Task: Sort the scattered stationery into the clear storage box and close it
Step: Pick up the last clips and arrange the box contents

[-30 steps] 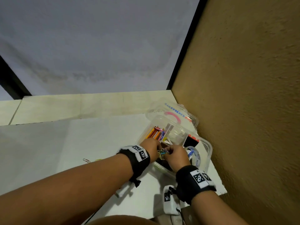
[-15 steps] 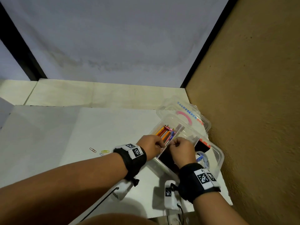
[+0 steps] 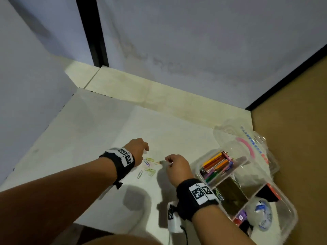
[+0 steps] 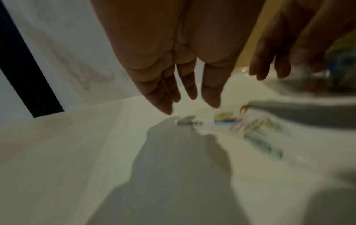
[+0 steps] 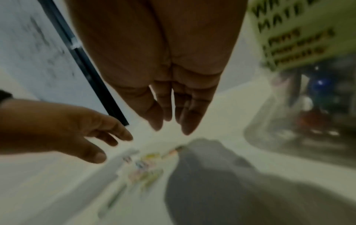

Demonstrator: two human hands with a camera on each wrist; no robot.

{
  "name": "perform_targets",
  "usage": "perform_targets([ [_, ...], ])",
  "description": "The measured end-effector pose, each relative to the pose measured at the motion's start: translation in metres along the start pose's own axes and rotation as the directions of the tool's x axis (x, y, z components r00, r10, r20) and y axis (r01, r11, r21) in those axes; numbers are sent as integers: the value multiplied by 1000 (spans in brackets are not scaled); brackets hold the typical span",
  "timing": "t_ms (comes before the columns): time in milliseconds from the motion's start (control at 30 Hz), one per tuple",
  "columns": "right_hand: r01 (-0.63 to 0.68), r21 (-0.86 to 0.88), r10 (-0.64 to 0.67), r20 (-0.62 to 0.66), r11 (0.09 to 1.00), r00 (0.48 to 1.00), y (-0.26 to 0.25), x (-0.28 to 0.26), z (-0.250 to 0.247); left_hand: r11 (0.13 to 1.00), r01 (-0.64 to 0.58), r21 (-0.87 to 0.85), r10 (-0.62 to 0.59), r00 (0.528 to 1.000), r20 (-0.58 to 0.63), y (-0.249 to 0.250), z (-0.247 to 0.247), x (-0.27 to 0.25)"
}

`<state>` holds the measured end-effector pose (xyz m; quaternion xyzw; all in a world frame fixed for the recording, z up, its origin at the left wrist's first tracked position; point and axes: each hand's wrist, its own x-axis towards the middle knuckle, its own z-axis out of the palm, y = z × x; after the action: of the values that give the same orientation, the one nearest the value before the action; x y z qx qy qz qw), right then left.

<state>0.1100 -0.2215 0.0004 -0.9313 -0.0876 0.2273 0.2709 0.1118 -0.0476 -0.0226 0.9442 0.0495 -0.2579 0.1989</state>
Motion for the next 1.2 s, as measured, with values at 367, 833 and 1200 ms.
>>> perform_targets([
  [367, -102, -77, 110, 105, 992, 988, 11, 18, 70, 989, -4, 149, -18, 989, 149, -30, 56, -12],
  [833, -44, 125, 51, -59, 991, 997, 4, 53, 75, 923, 111, -369, -151, 985, -83, -51, 44, 11],
  [1200, 41, 48, -45, 70, 998, 997, -12, 69, 87, 938, 120, -326, -152, 985, -75, -48, 44, 20],
])
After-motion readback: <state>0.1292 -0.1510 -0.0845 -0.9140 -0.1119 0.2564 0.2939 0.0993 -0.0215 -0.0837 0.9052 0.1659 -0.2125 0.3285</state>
